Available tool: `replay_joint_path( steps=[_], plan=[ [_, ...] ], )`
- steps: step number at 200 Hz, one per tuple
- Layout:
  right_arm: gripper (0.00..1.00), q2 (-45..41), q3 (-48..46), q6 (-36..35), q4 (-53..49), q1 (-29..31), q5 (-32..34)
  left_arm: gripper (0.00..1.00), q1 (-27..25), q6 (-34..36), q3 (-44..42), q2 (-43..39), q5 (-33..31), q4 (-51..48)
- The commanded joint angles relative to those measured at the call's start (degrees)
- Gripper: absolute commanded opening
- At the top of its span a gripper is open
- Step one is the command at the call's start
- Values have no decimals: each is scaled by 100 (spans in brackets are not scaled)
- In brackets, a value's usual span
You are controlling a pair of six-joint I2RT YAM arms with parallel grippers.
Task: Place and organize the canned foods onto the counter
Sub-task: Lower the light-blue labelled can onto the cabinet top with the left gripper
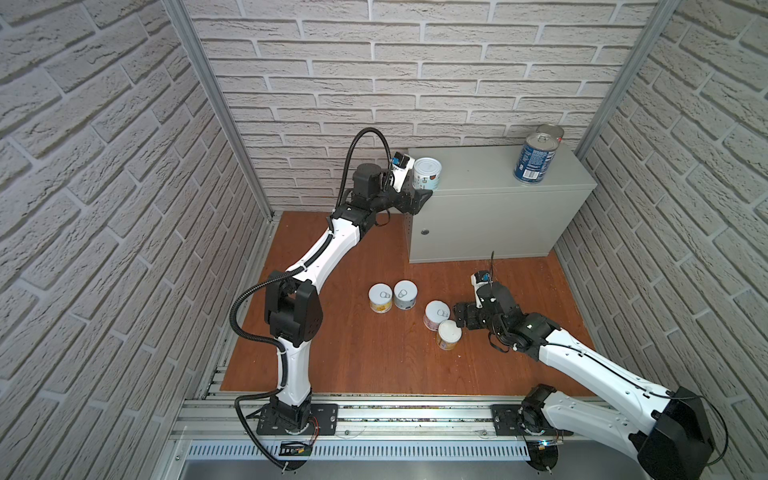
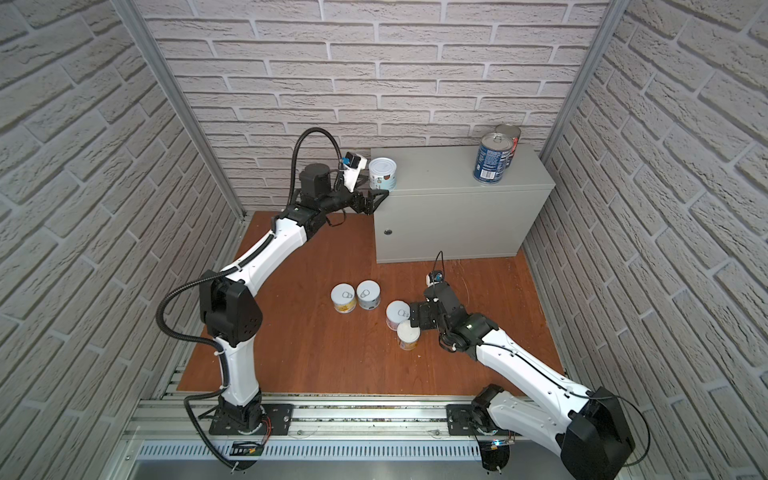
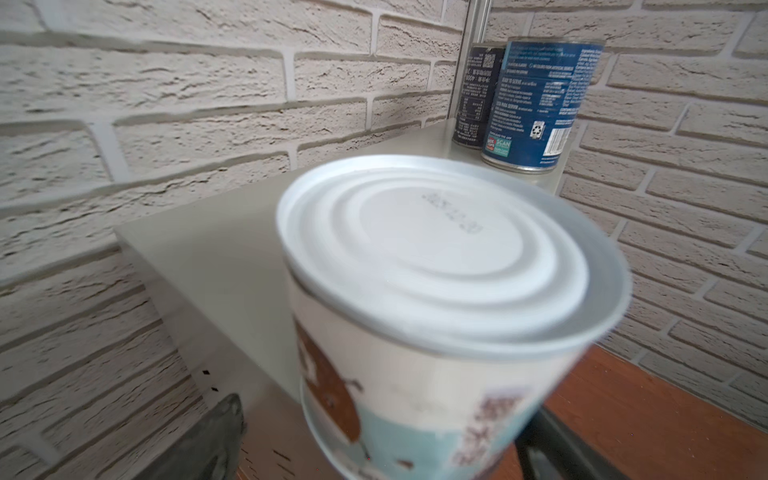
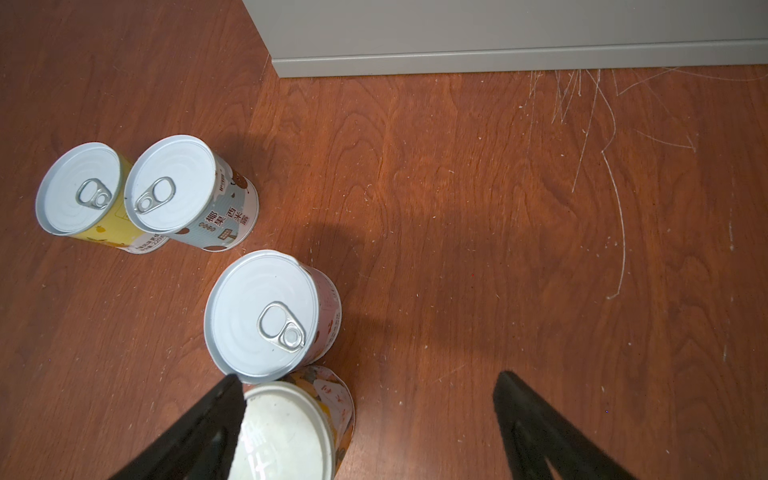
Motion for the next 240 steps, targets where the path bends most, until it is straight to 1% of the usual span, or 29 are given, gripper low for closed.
replay_joint_path(
  steps=[1, 41, 90, 131, 179, 210, 240],
  plan=[
    [94, 37, 199, 38, 57, -37, 29, 98, 47, 61, -185, -352, -68, 365],
    [94, 46, 212, 54, 57, -41, 31, 98, 59, 40, -529, -570, -112, 590],
    [94, 2, 194, 69, 40, -41, 30, 98, 67, -18, -1135, -1011, -329, 1161],
    [93, 11, 208, 74, 30, -41, 28, 98, 58, -164, -1458, -1247, -419, 1551],
    [93, -15, 207, 64, 4, -39, 21, 98, 55, -80, -1353, -1125, -564, 1583],
    [93, -33, 214, 51, -37, -39, 43, 98, 58, 3, -1114, -917, -673, 1473],
    [93, -60, 218, 49, -48, -41, 48, 98, 58, 113, -879, -667, -942, 1407]
  ],
)
